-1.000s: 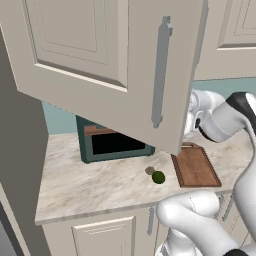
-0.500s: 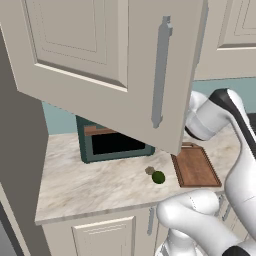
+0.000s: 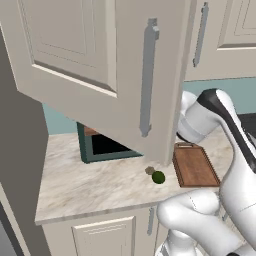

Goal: Open the cabinet. Place the bowl and condiment on the counter. Then place the lime and garlic on the cutting board.

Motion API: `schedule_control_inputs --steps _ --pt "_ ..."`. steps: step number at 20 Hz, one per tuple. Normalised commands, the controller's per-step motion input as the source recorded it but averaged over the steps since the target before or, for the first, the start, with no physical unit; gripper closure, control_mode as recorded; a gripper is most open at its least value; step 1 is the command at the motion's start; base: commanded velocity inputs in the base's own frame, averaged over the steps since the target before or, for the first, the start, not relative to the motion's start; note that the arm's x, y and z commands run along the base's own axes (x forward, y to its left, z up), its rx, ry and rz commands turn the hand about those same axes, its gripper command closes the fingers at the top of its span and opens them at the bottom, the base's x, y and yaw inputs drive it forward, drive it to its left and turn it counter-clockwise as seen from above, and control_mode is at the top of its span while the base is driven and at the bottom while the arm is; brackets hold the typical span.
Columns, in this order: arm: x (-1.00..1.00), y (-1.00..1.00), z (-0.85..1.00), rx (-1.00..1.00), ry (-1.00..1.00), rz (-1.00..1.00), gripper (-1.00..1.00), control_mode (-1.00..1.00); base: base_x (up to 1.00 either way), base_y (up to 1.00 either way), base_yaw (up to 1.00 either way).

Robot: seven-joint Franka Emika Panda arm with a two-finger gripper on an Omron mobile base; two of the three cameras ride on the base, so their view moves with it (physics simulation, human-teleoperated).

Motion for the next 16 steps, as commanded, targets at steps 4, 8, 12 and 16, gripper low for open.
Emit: schedule_control_inputs --steps 4,8,12,16 --pt "-0.32 0.63 0.0 -0.09 0.0 0.0 -1.0 -1.0 0.0 0.0 0.0" --pt "0.0 0.92 0.0 -0.14 0.0 -0.08 -1.0 -1.0 0.0 0.0 0.0" --pt "0.1 1.0 0.0 -0.19 0.0 -0.19 -1.0 -1.0 0.0 0.0 0.0" --pt "0.2 1.0 -0.04 -0.21 0.0 -0.21 -1.0 -1.0 0.0 0.0 0.0"
